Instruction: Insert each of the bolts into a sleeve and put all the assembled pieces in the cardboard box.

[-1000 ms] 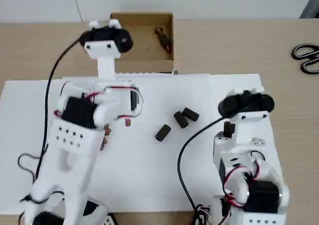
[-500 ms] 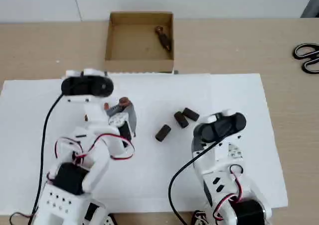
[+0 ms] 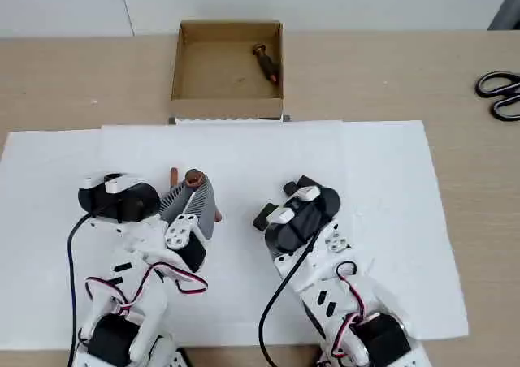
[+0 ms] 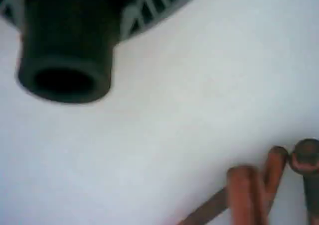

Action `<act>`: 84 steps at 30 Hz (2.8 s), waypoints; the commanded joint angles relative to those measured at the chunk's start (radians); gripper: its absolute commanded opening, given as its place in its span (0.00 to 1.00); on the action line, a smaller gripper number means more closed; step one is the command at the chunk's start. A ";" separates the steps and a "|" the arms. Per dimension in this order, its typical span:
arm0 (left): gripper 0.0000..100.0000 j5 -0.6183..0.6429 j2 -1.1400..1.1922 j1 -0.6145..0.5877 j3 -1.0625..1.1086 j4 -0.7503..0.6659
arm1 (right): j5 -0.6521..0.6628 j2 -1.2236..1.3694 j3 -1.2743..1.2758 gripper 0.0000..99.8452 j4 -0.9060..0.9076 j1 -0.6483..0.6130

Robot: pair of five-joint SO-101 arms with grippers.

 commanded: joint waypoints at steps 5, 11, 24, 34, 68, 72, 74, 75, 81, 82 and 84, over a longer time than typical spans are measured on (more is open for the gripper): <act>0.01 -0.005 -0.020 0.012 -0.002 -0.140 | 0.112 -0.002 0.072 0.00 -0.131 -0.081; 0.01 0.031 -0.020 0.069 -0.002 -0.149 | 0.158 -0.002 0.141 0.00 -0.209 -0.081; 0.01 0.097 -0.018 0.129 -0.002 -0.153 | 0.178 -0.002 0.143 0.00 -0.237 -0.081; 0.01 0.114 -0.018 0.123 0.001 -0.153 | 0.176 -0.002 0.120 0.00 -0.240 -0.091; 0.01 0.190 -0.017 0.112 0.028 -0.149 | 0.180 -0.002 0.083 0.00 -0.275 -0.124; 0.01 0.190 -0.014 0.115 0.030 -0.147 | 0.180 -0.002 0.083 0.00 -0.278 -0.124; 0.01 0.190 -0.014 0.133 0.030 -0.133 | 0.180 -0.002 0.083 0.00 -0.278 -0.124; 0.01 0.190 -0.014 0.150 0.030 -0.117 | 0.180 -0.002 0.081 0.00 -0.278 -0.124; 0.01 0.186 -0.014 0.216 0.031 0.015 | 0.180 -0.002 0.075 0.00 -0.280 -0.124; 0.01 0.184 -0.014 0.218 0.031 0.037 | 0.180 -0.002 0.075 0.00 -0.280 -0.124; 0.01 0.167 -0.014 0.218 0.031 0.072 | 0.180 -0.002 0.075 0.00 -0.280 -0.124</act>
